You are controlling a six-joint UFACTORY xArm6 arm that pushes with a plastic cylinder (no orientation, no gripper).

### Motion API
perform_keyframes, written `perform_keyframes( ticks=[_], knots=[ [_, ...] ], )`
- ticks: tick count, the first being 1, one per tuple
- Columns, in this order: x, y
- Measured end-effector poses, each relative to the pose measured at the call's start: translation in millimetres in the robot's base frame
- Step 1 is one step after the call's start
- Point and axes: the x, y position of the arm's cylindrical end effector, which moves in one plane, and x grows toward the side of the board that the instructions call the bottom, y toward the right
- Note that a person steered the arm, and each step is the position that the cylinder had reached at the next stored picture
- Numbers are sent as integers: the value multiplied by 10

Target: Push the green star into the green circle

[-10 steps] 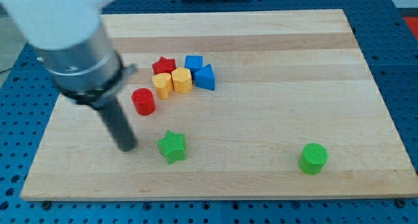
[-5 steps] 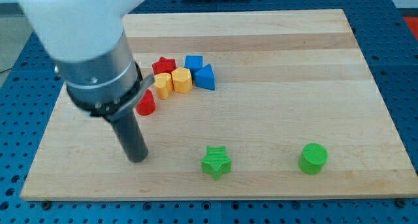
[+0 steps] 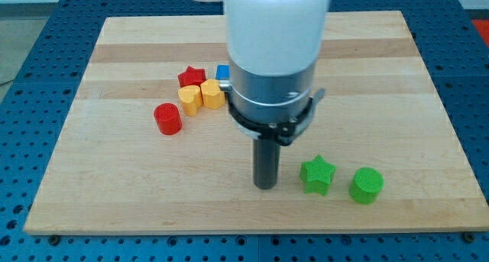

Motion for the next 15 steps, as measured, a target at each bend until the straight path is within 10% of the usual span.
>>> perform_keyframes(
  ticks=[4,10,15],
  knots=[
    [-310,1469],
    [-319,146],
    [90,807]
  ],
)
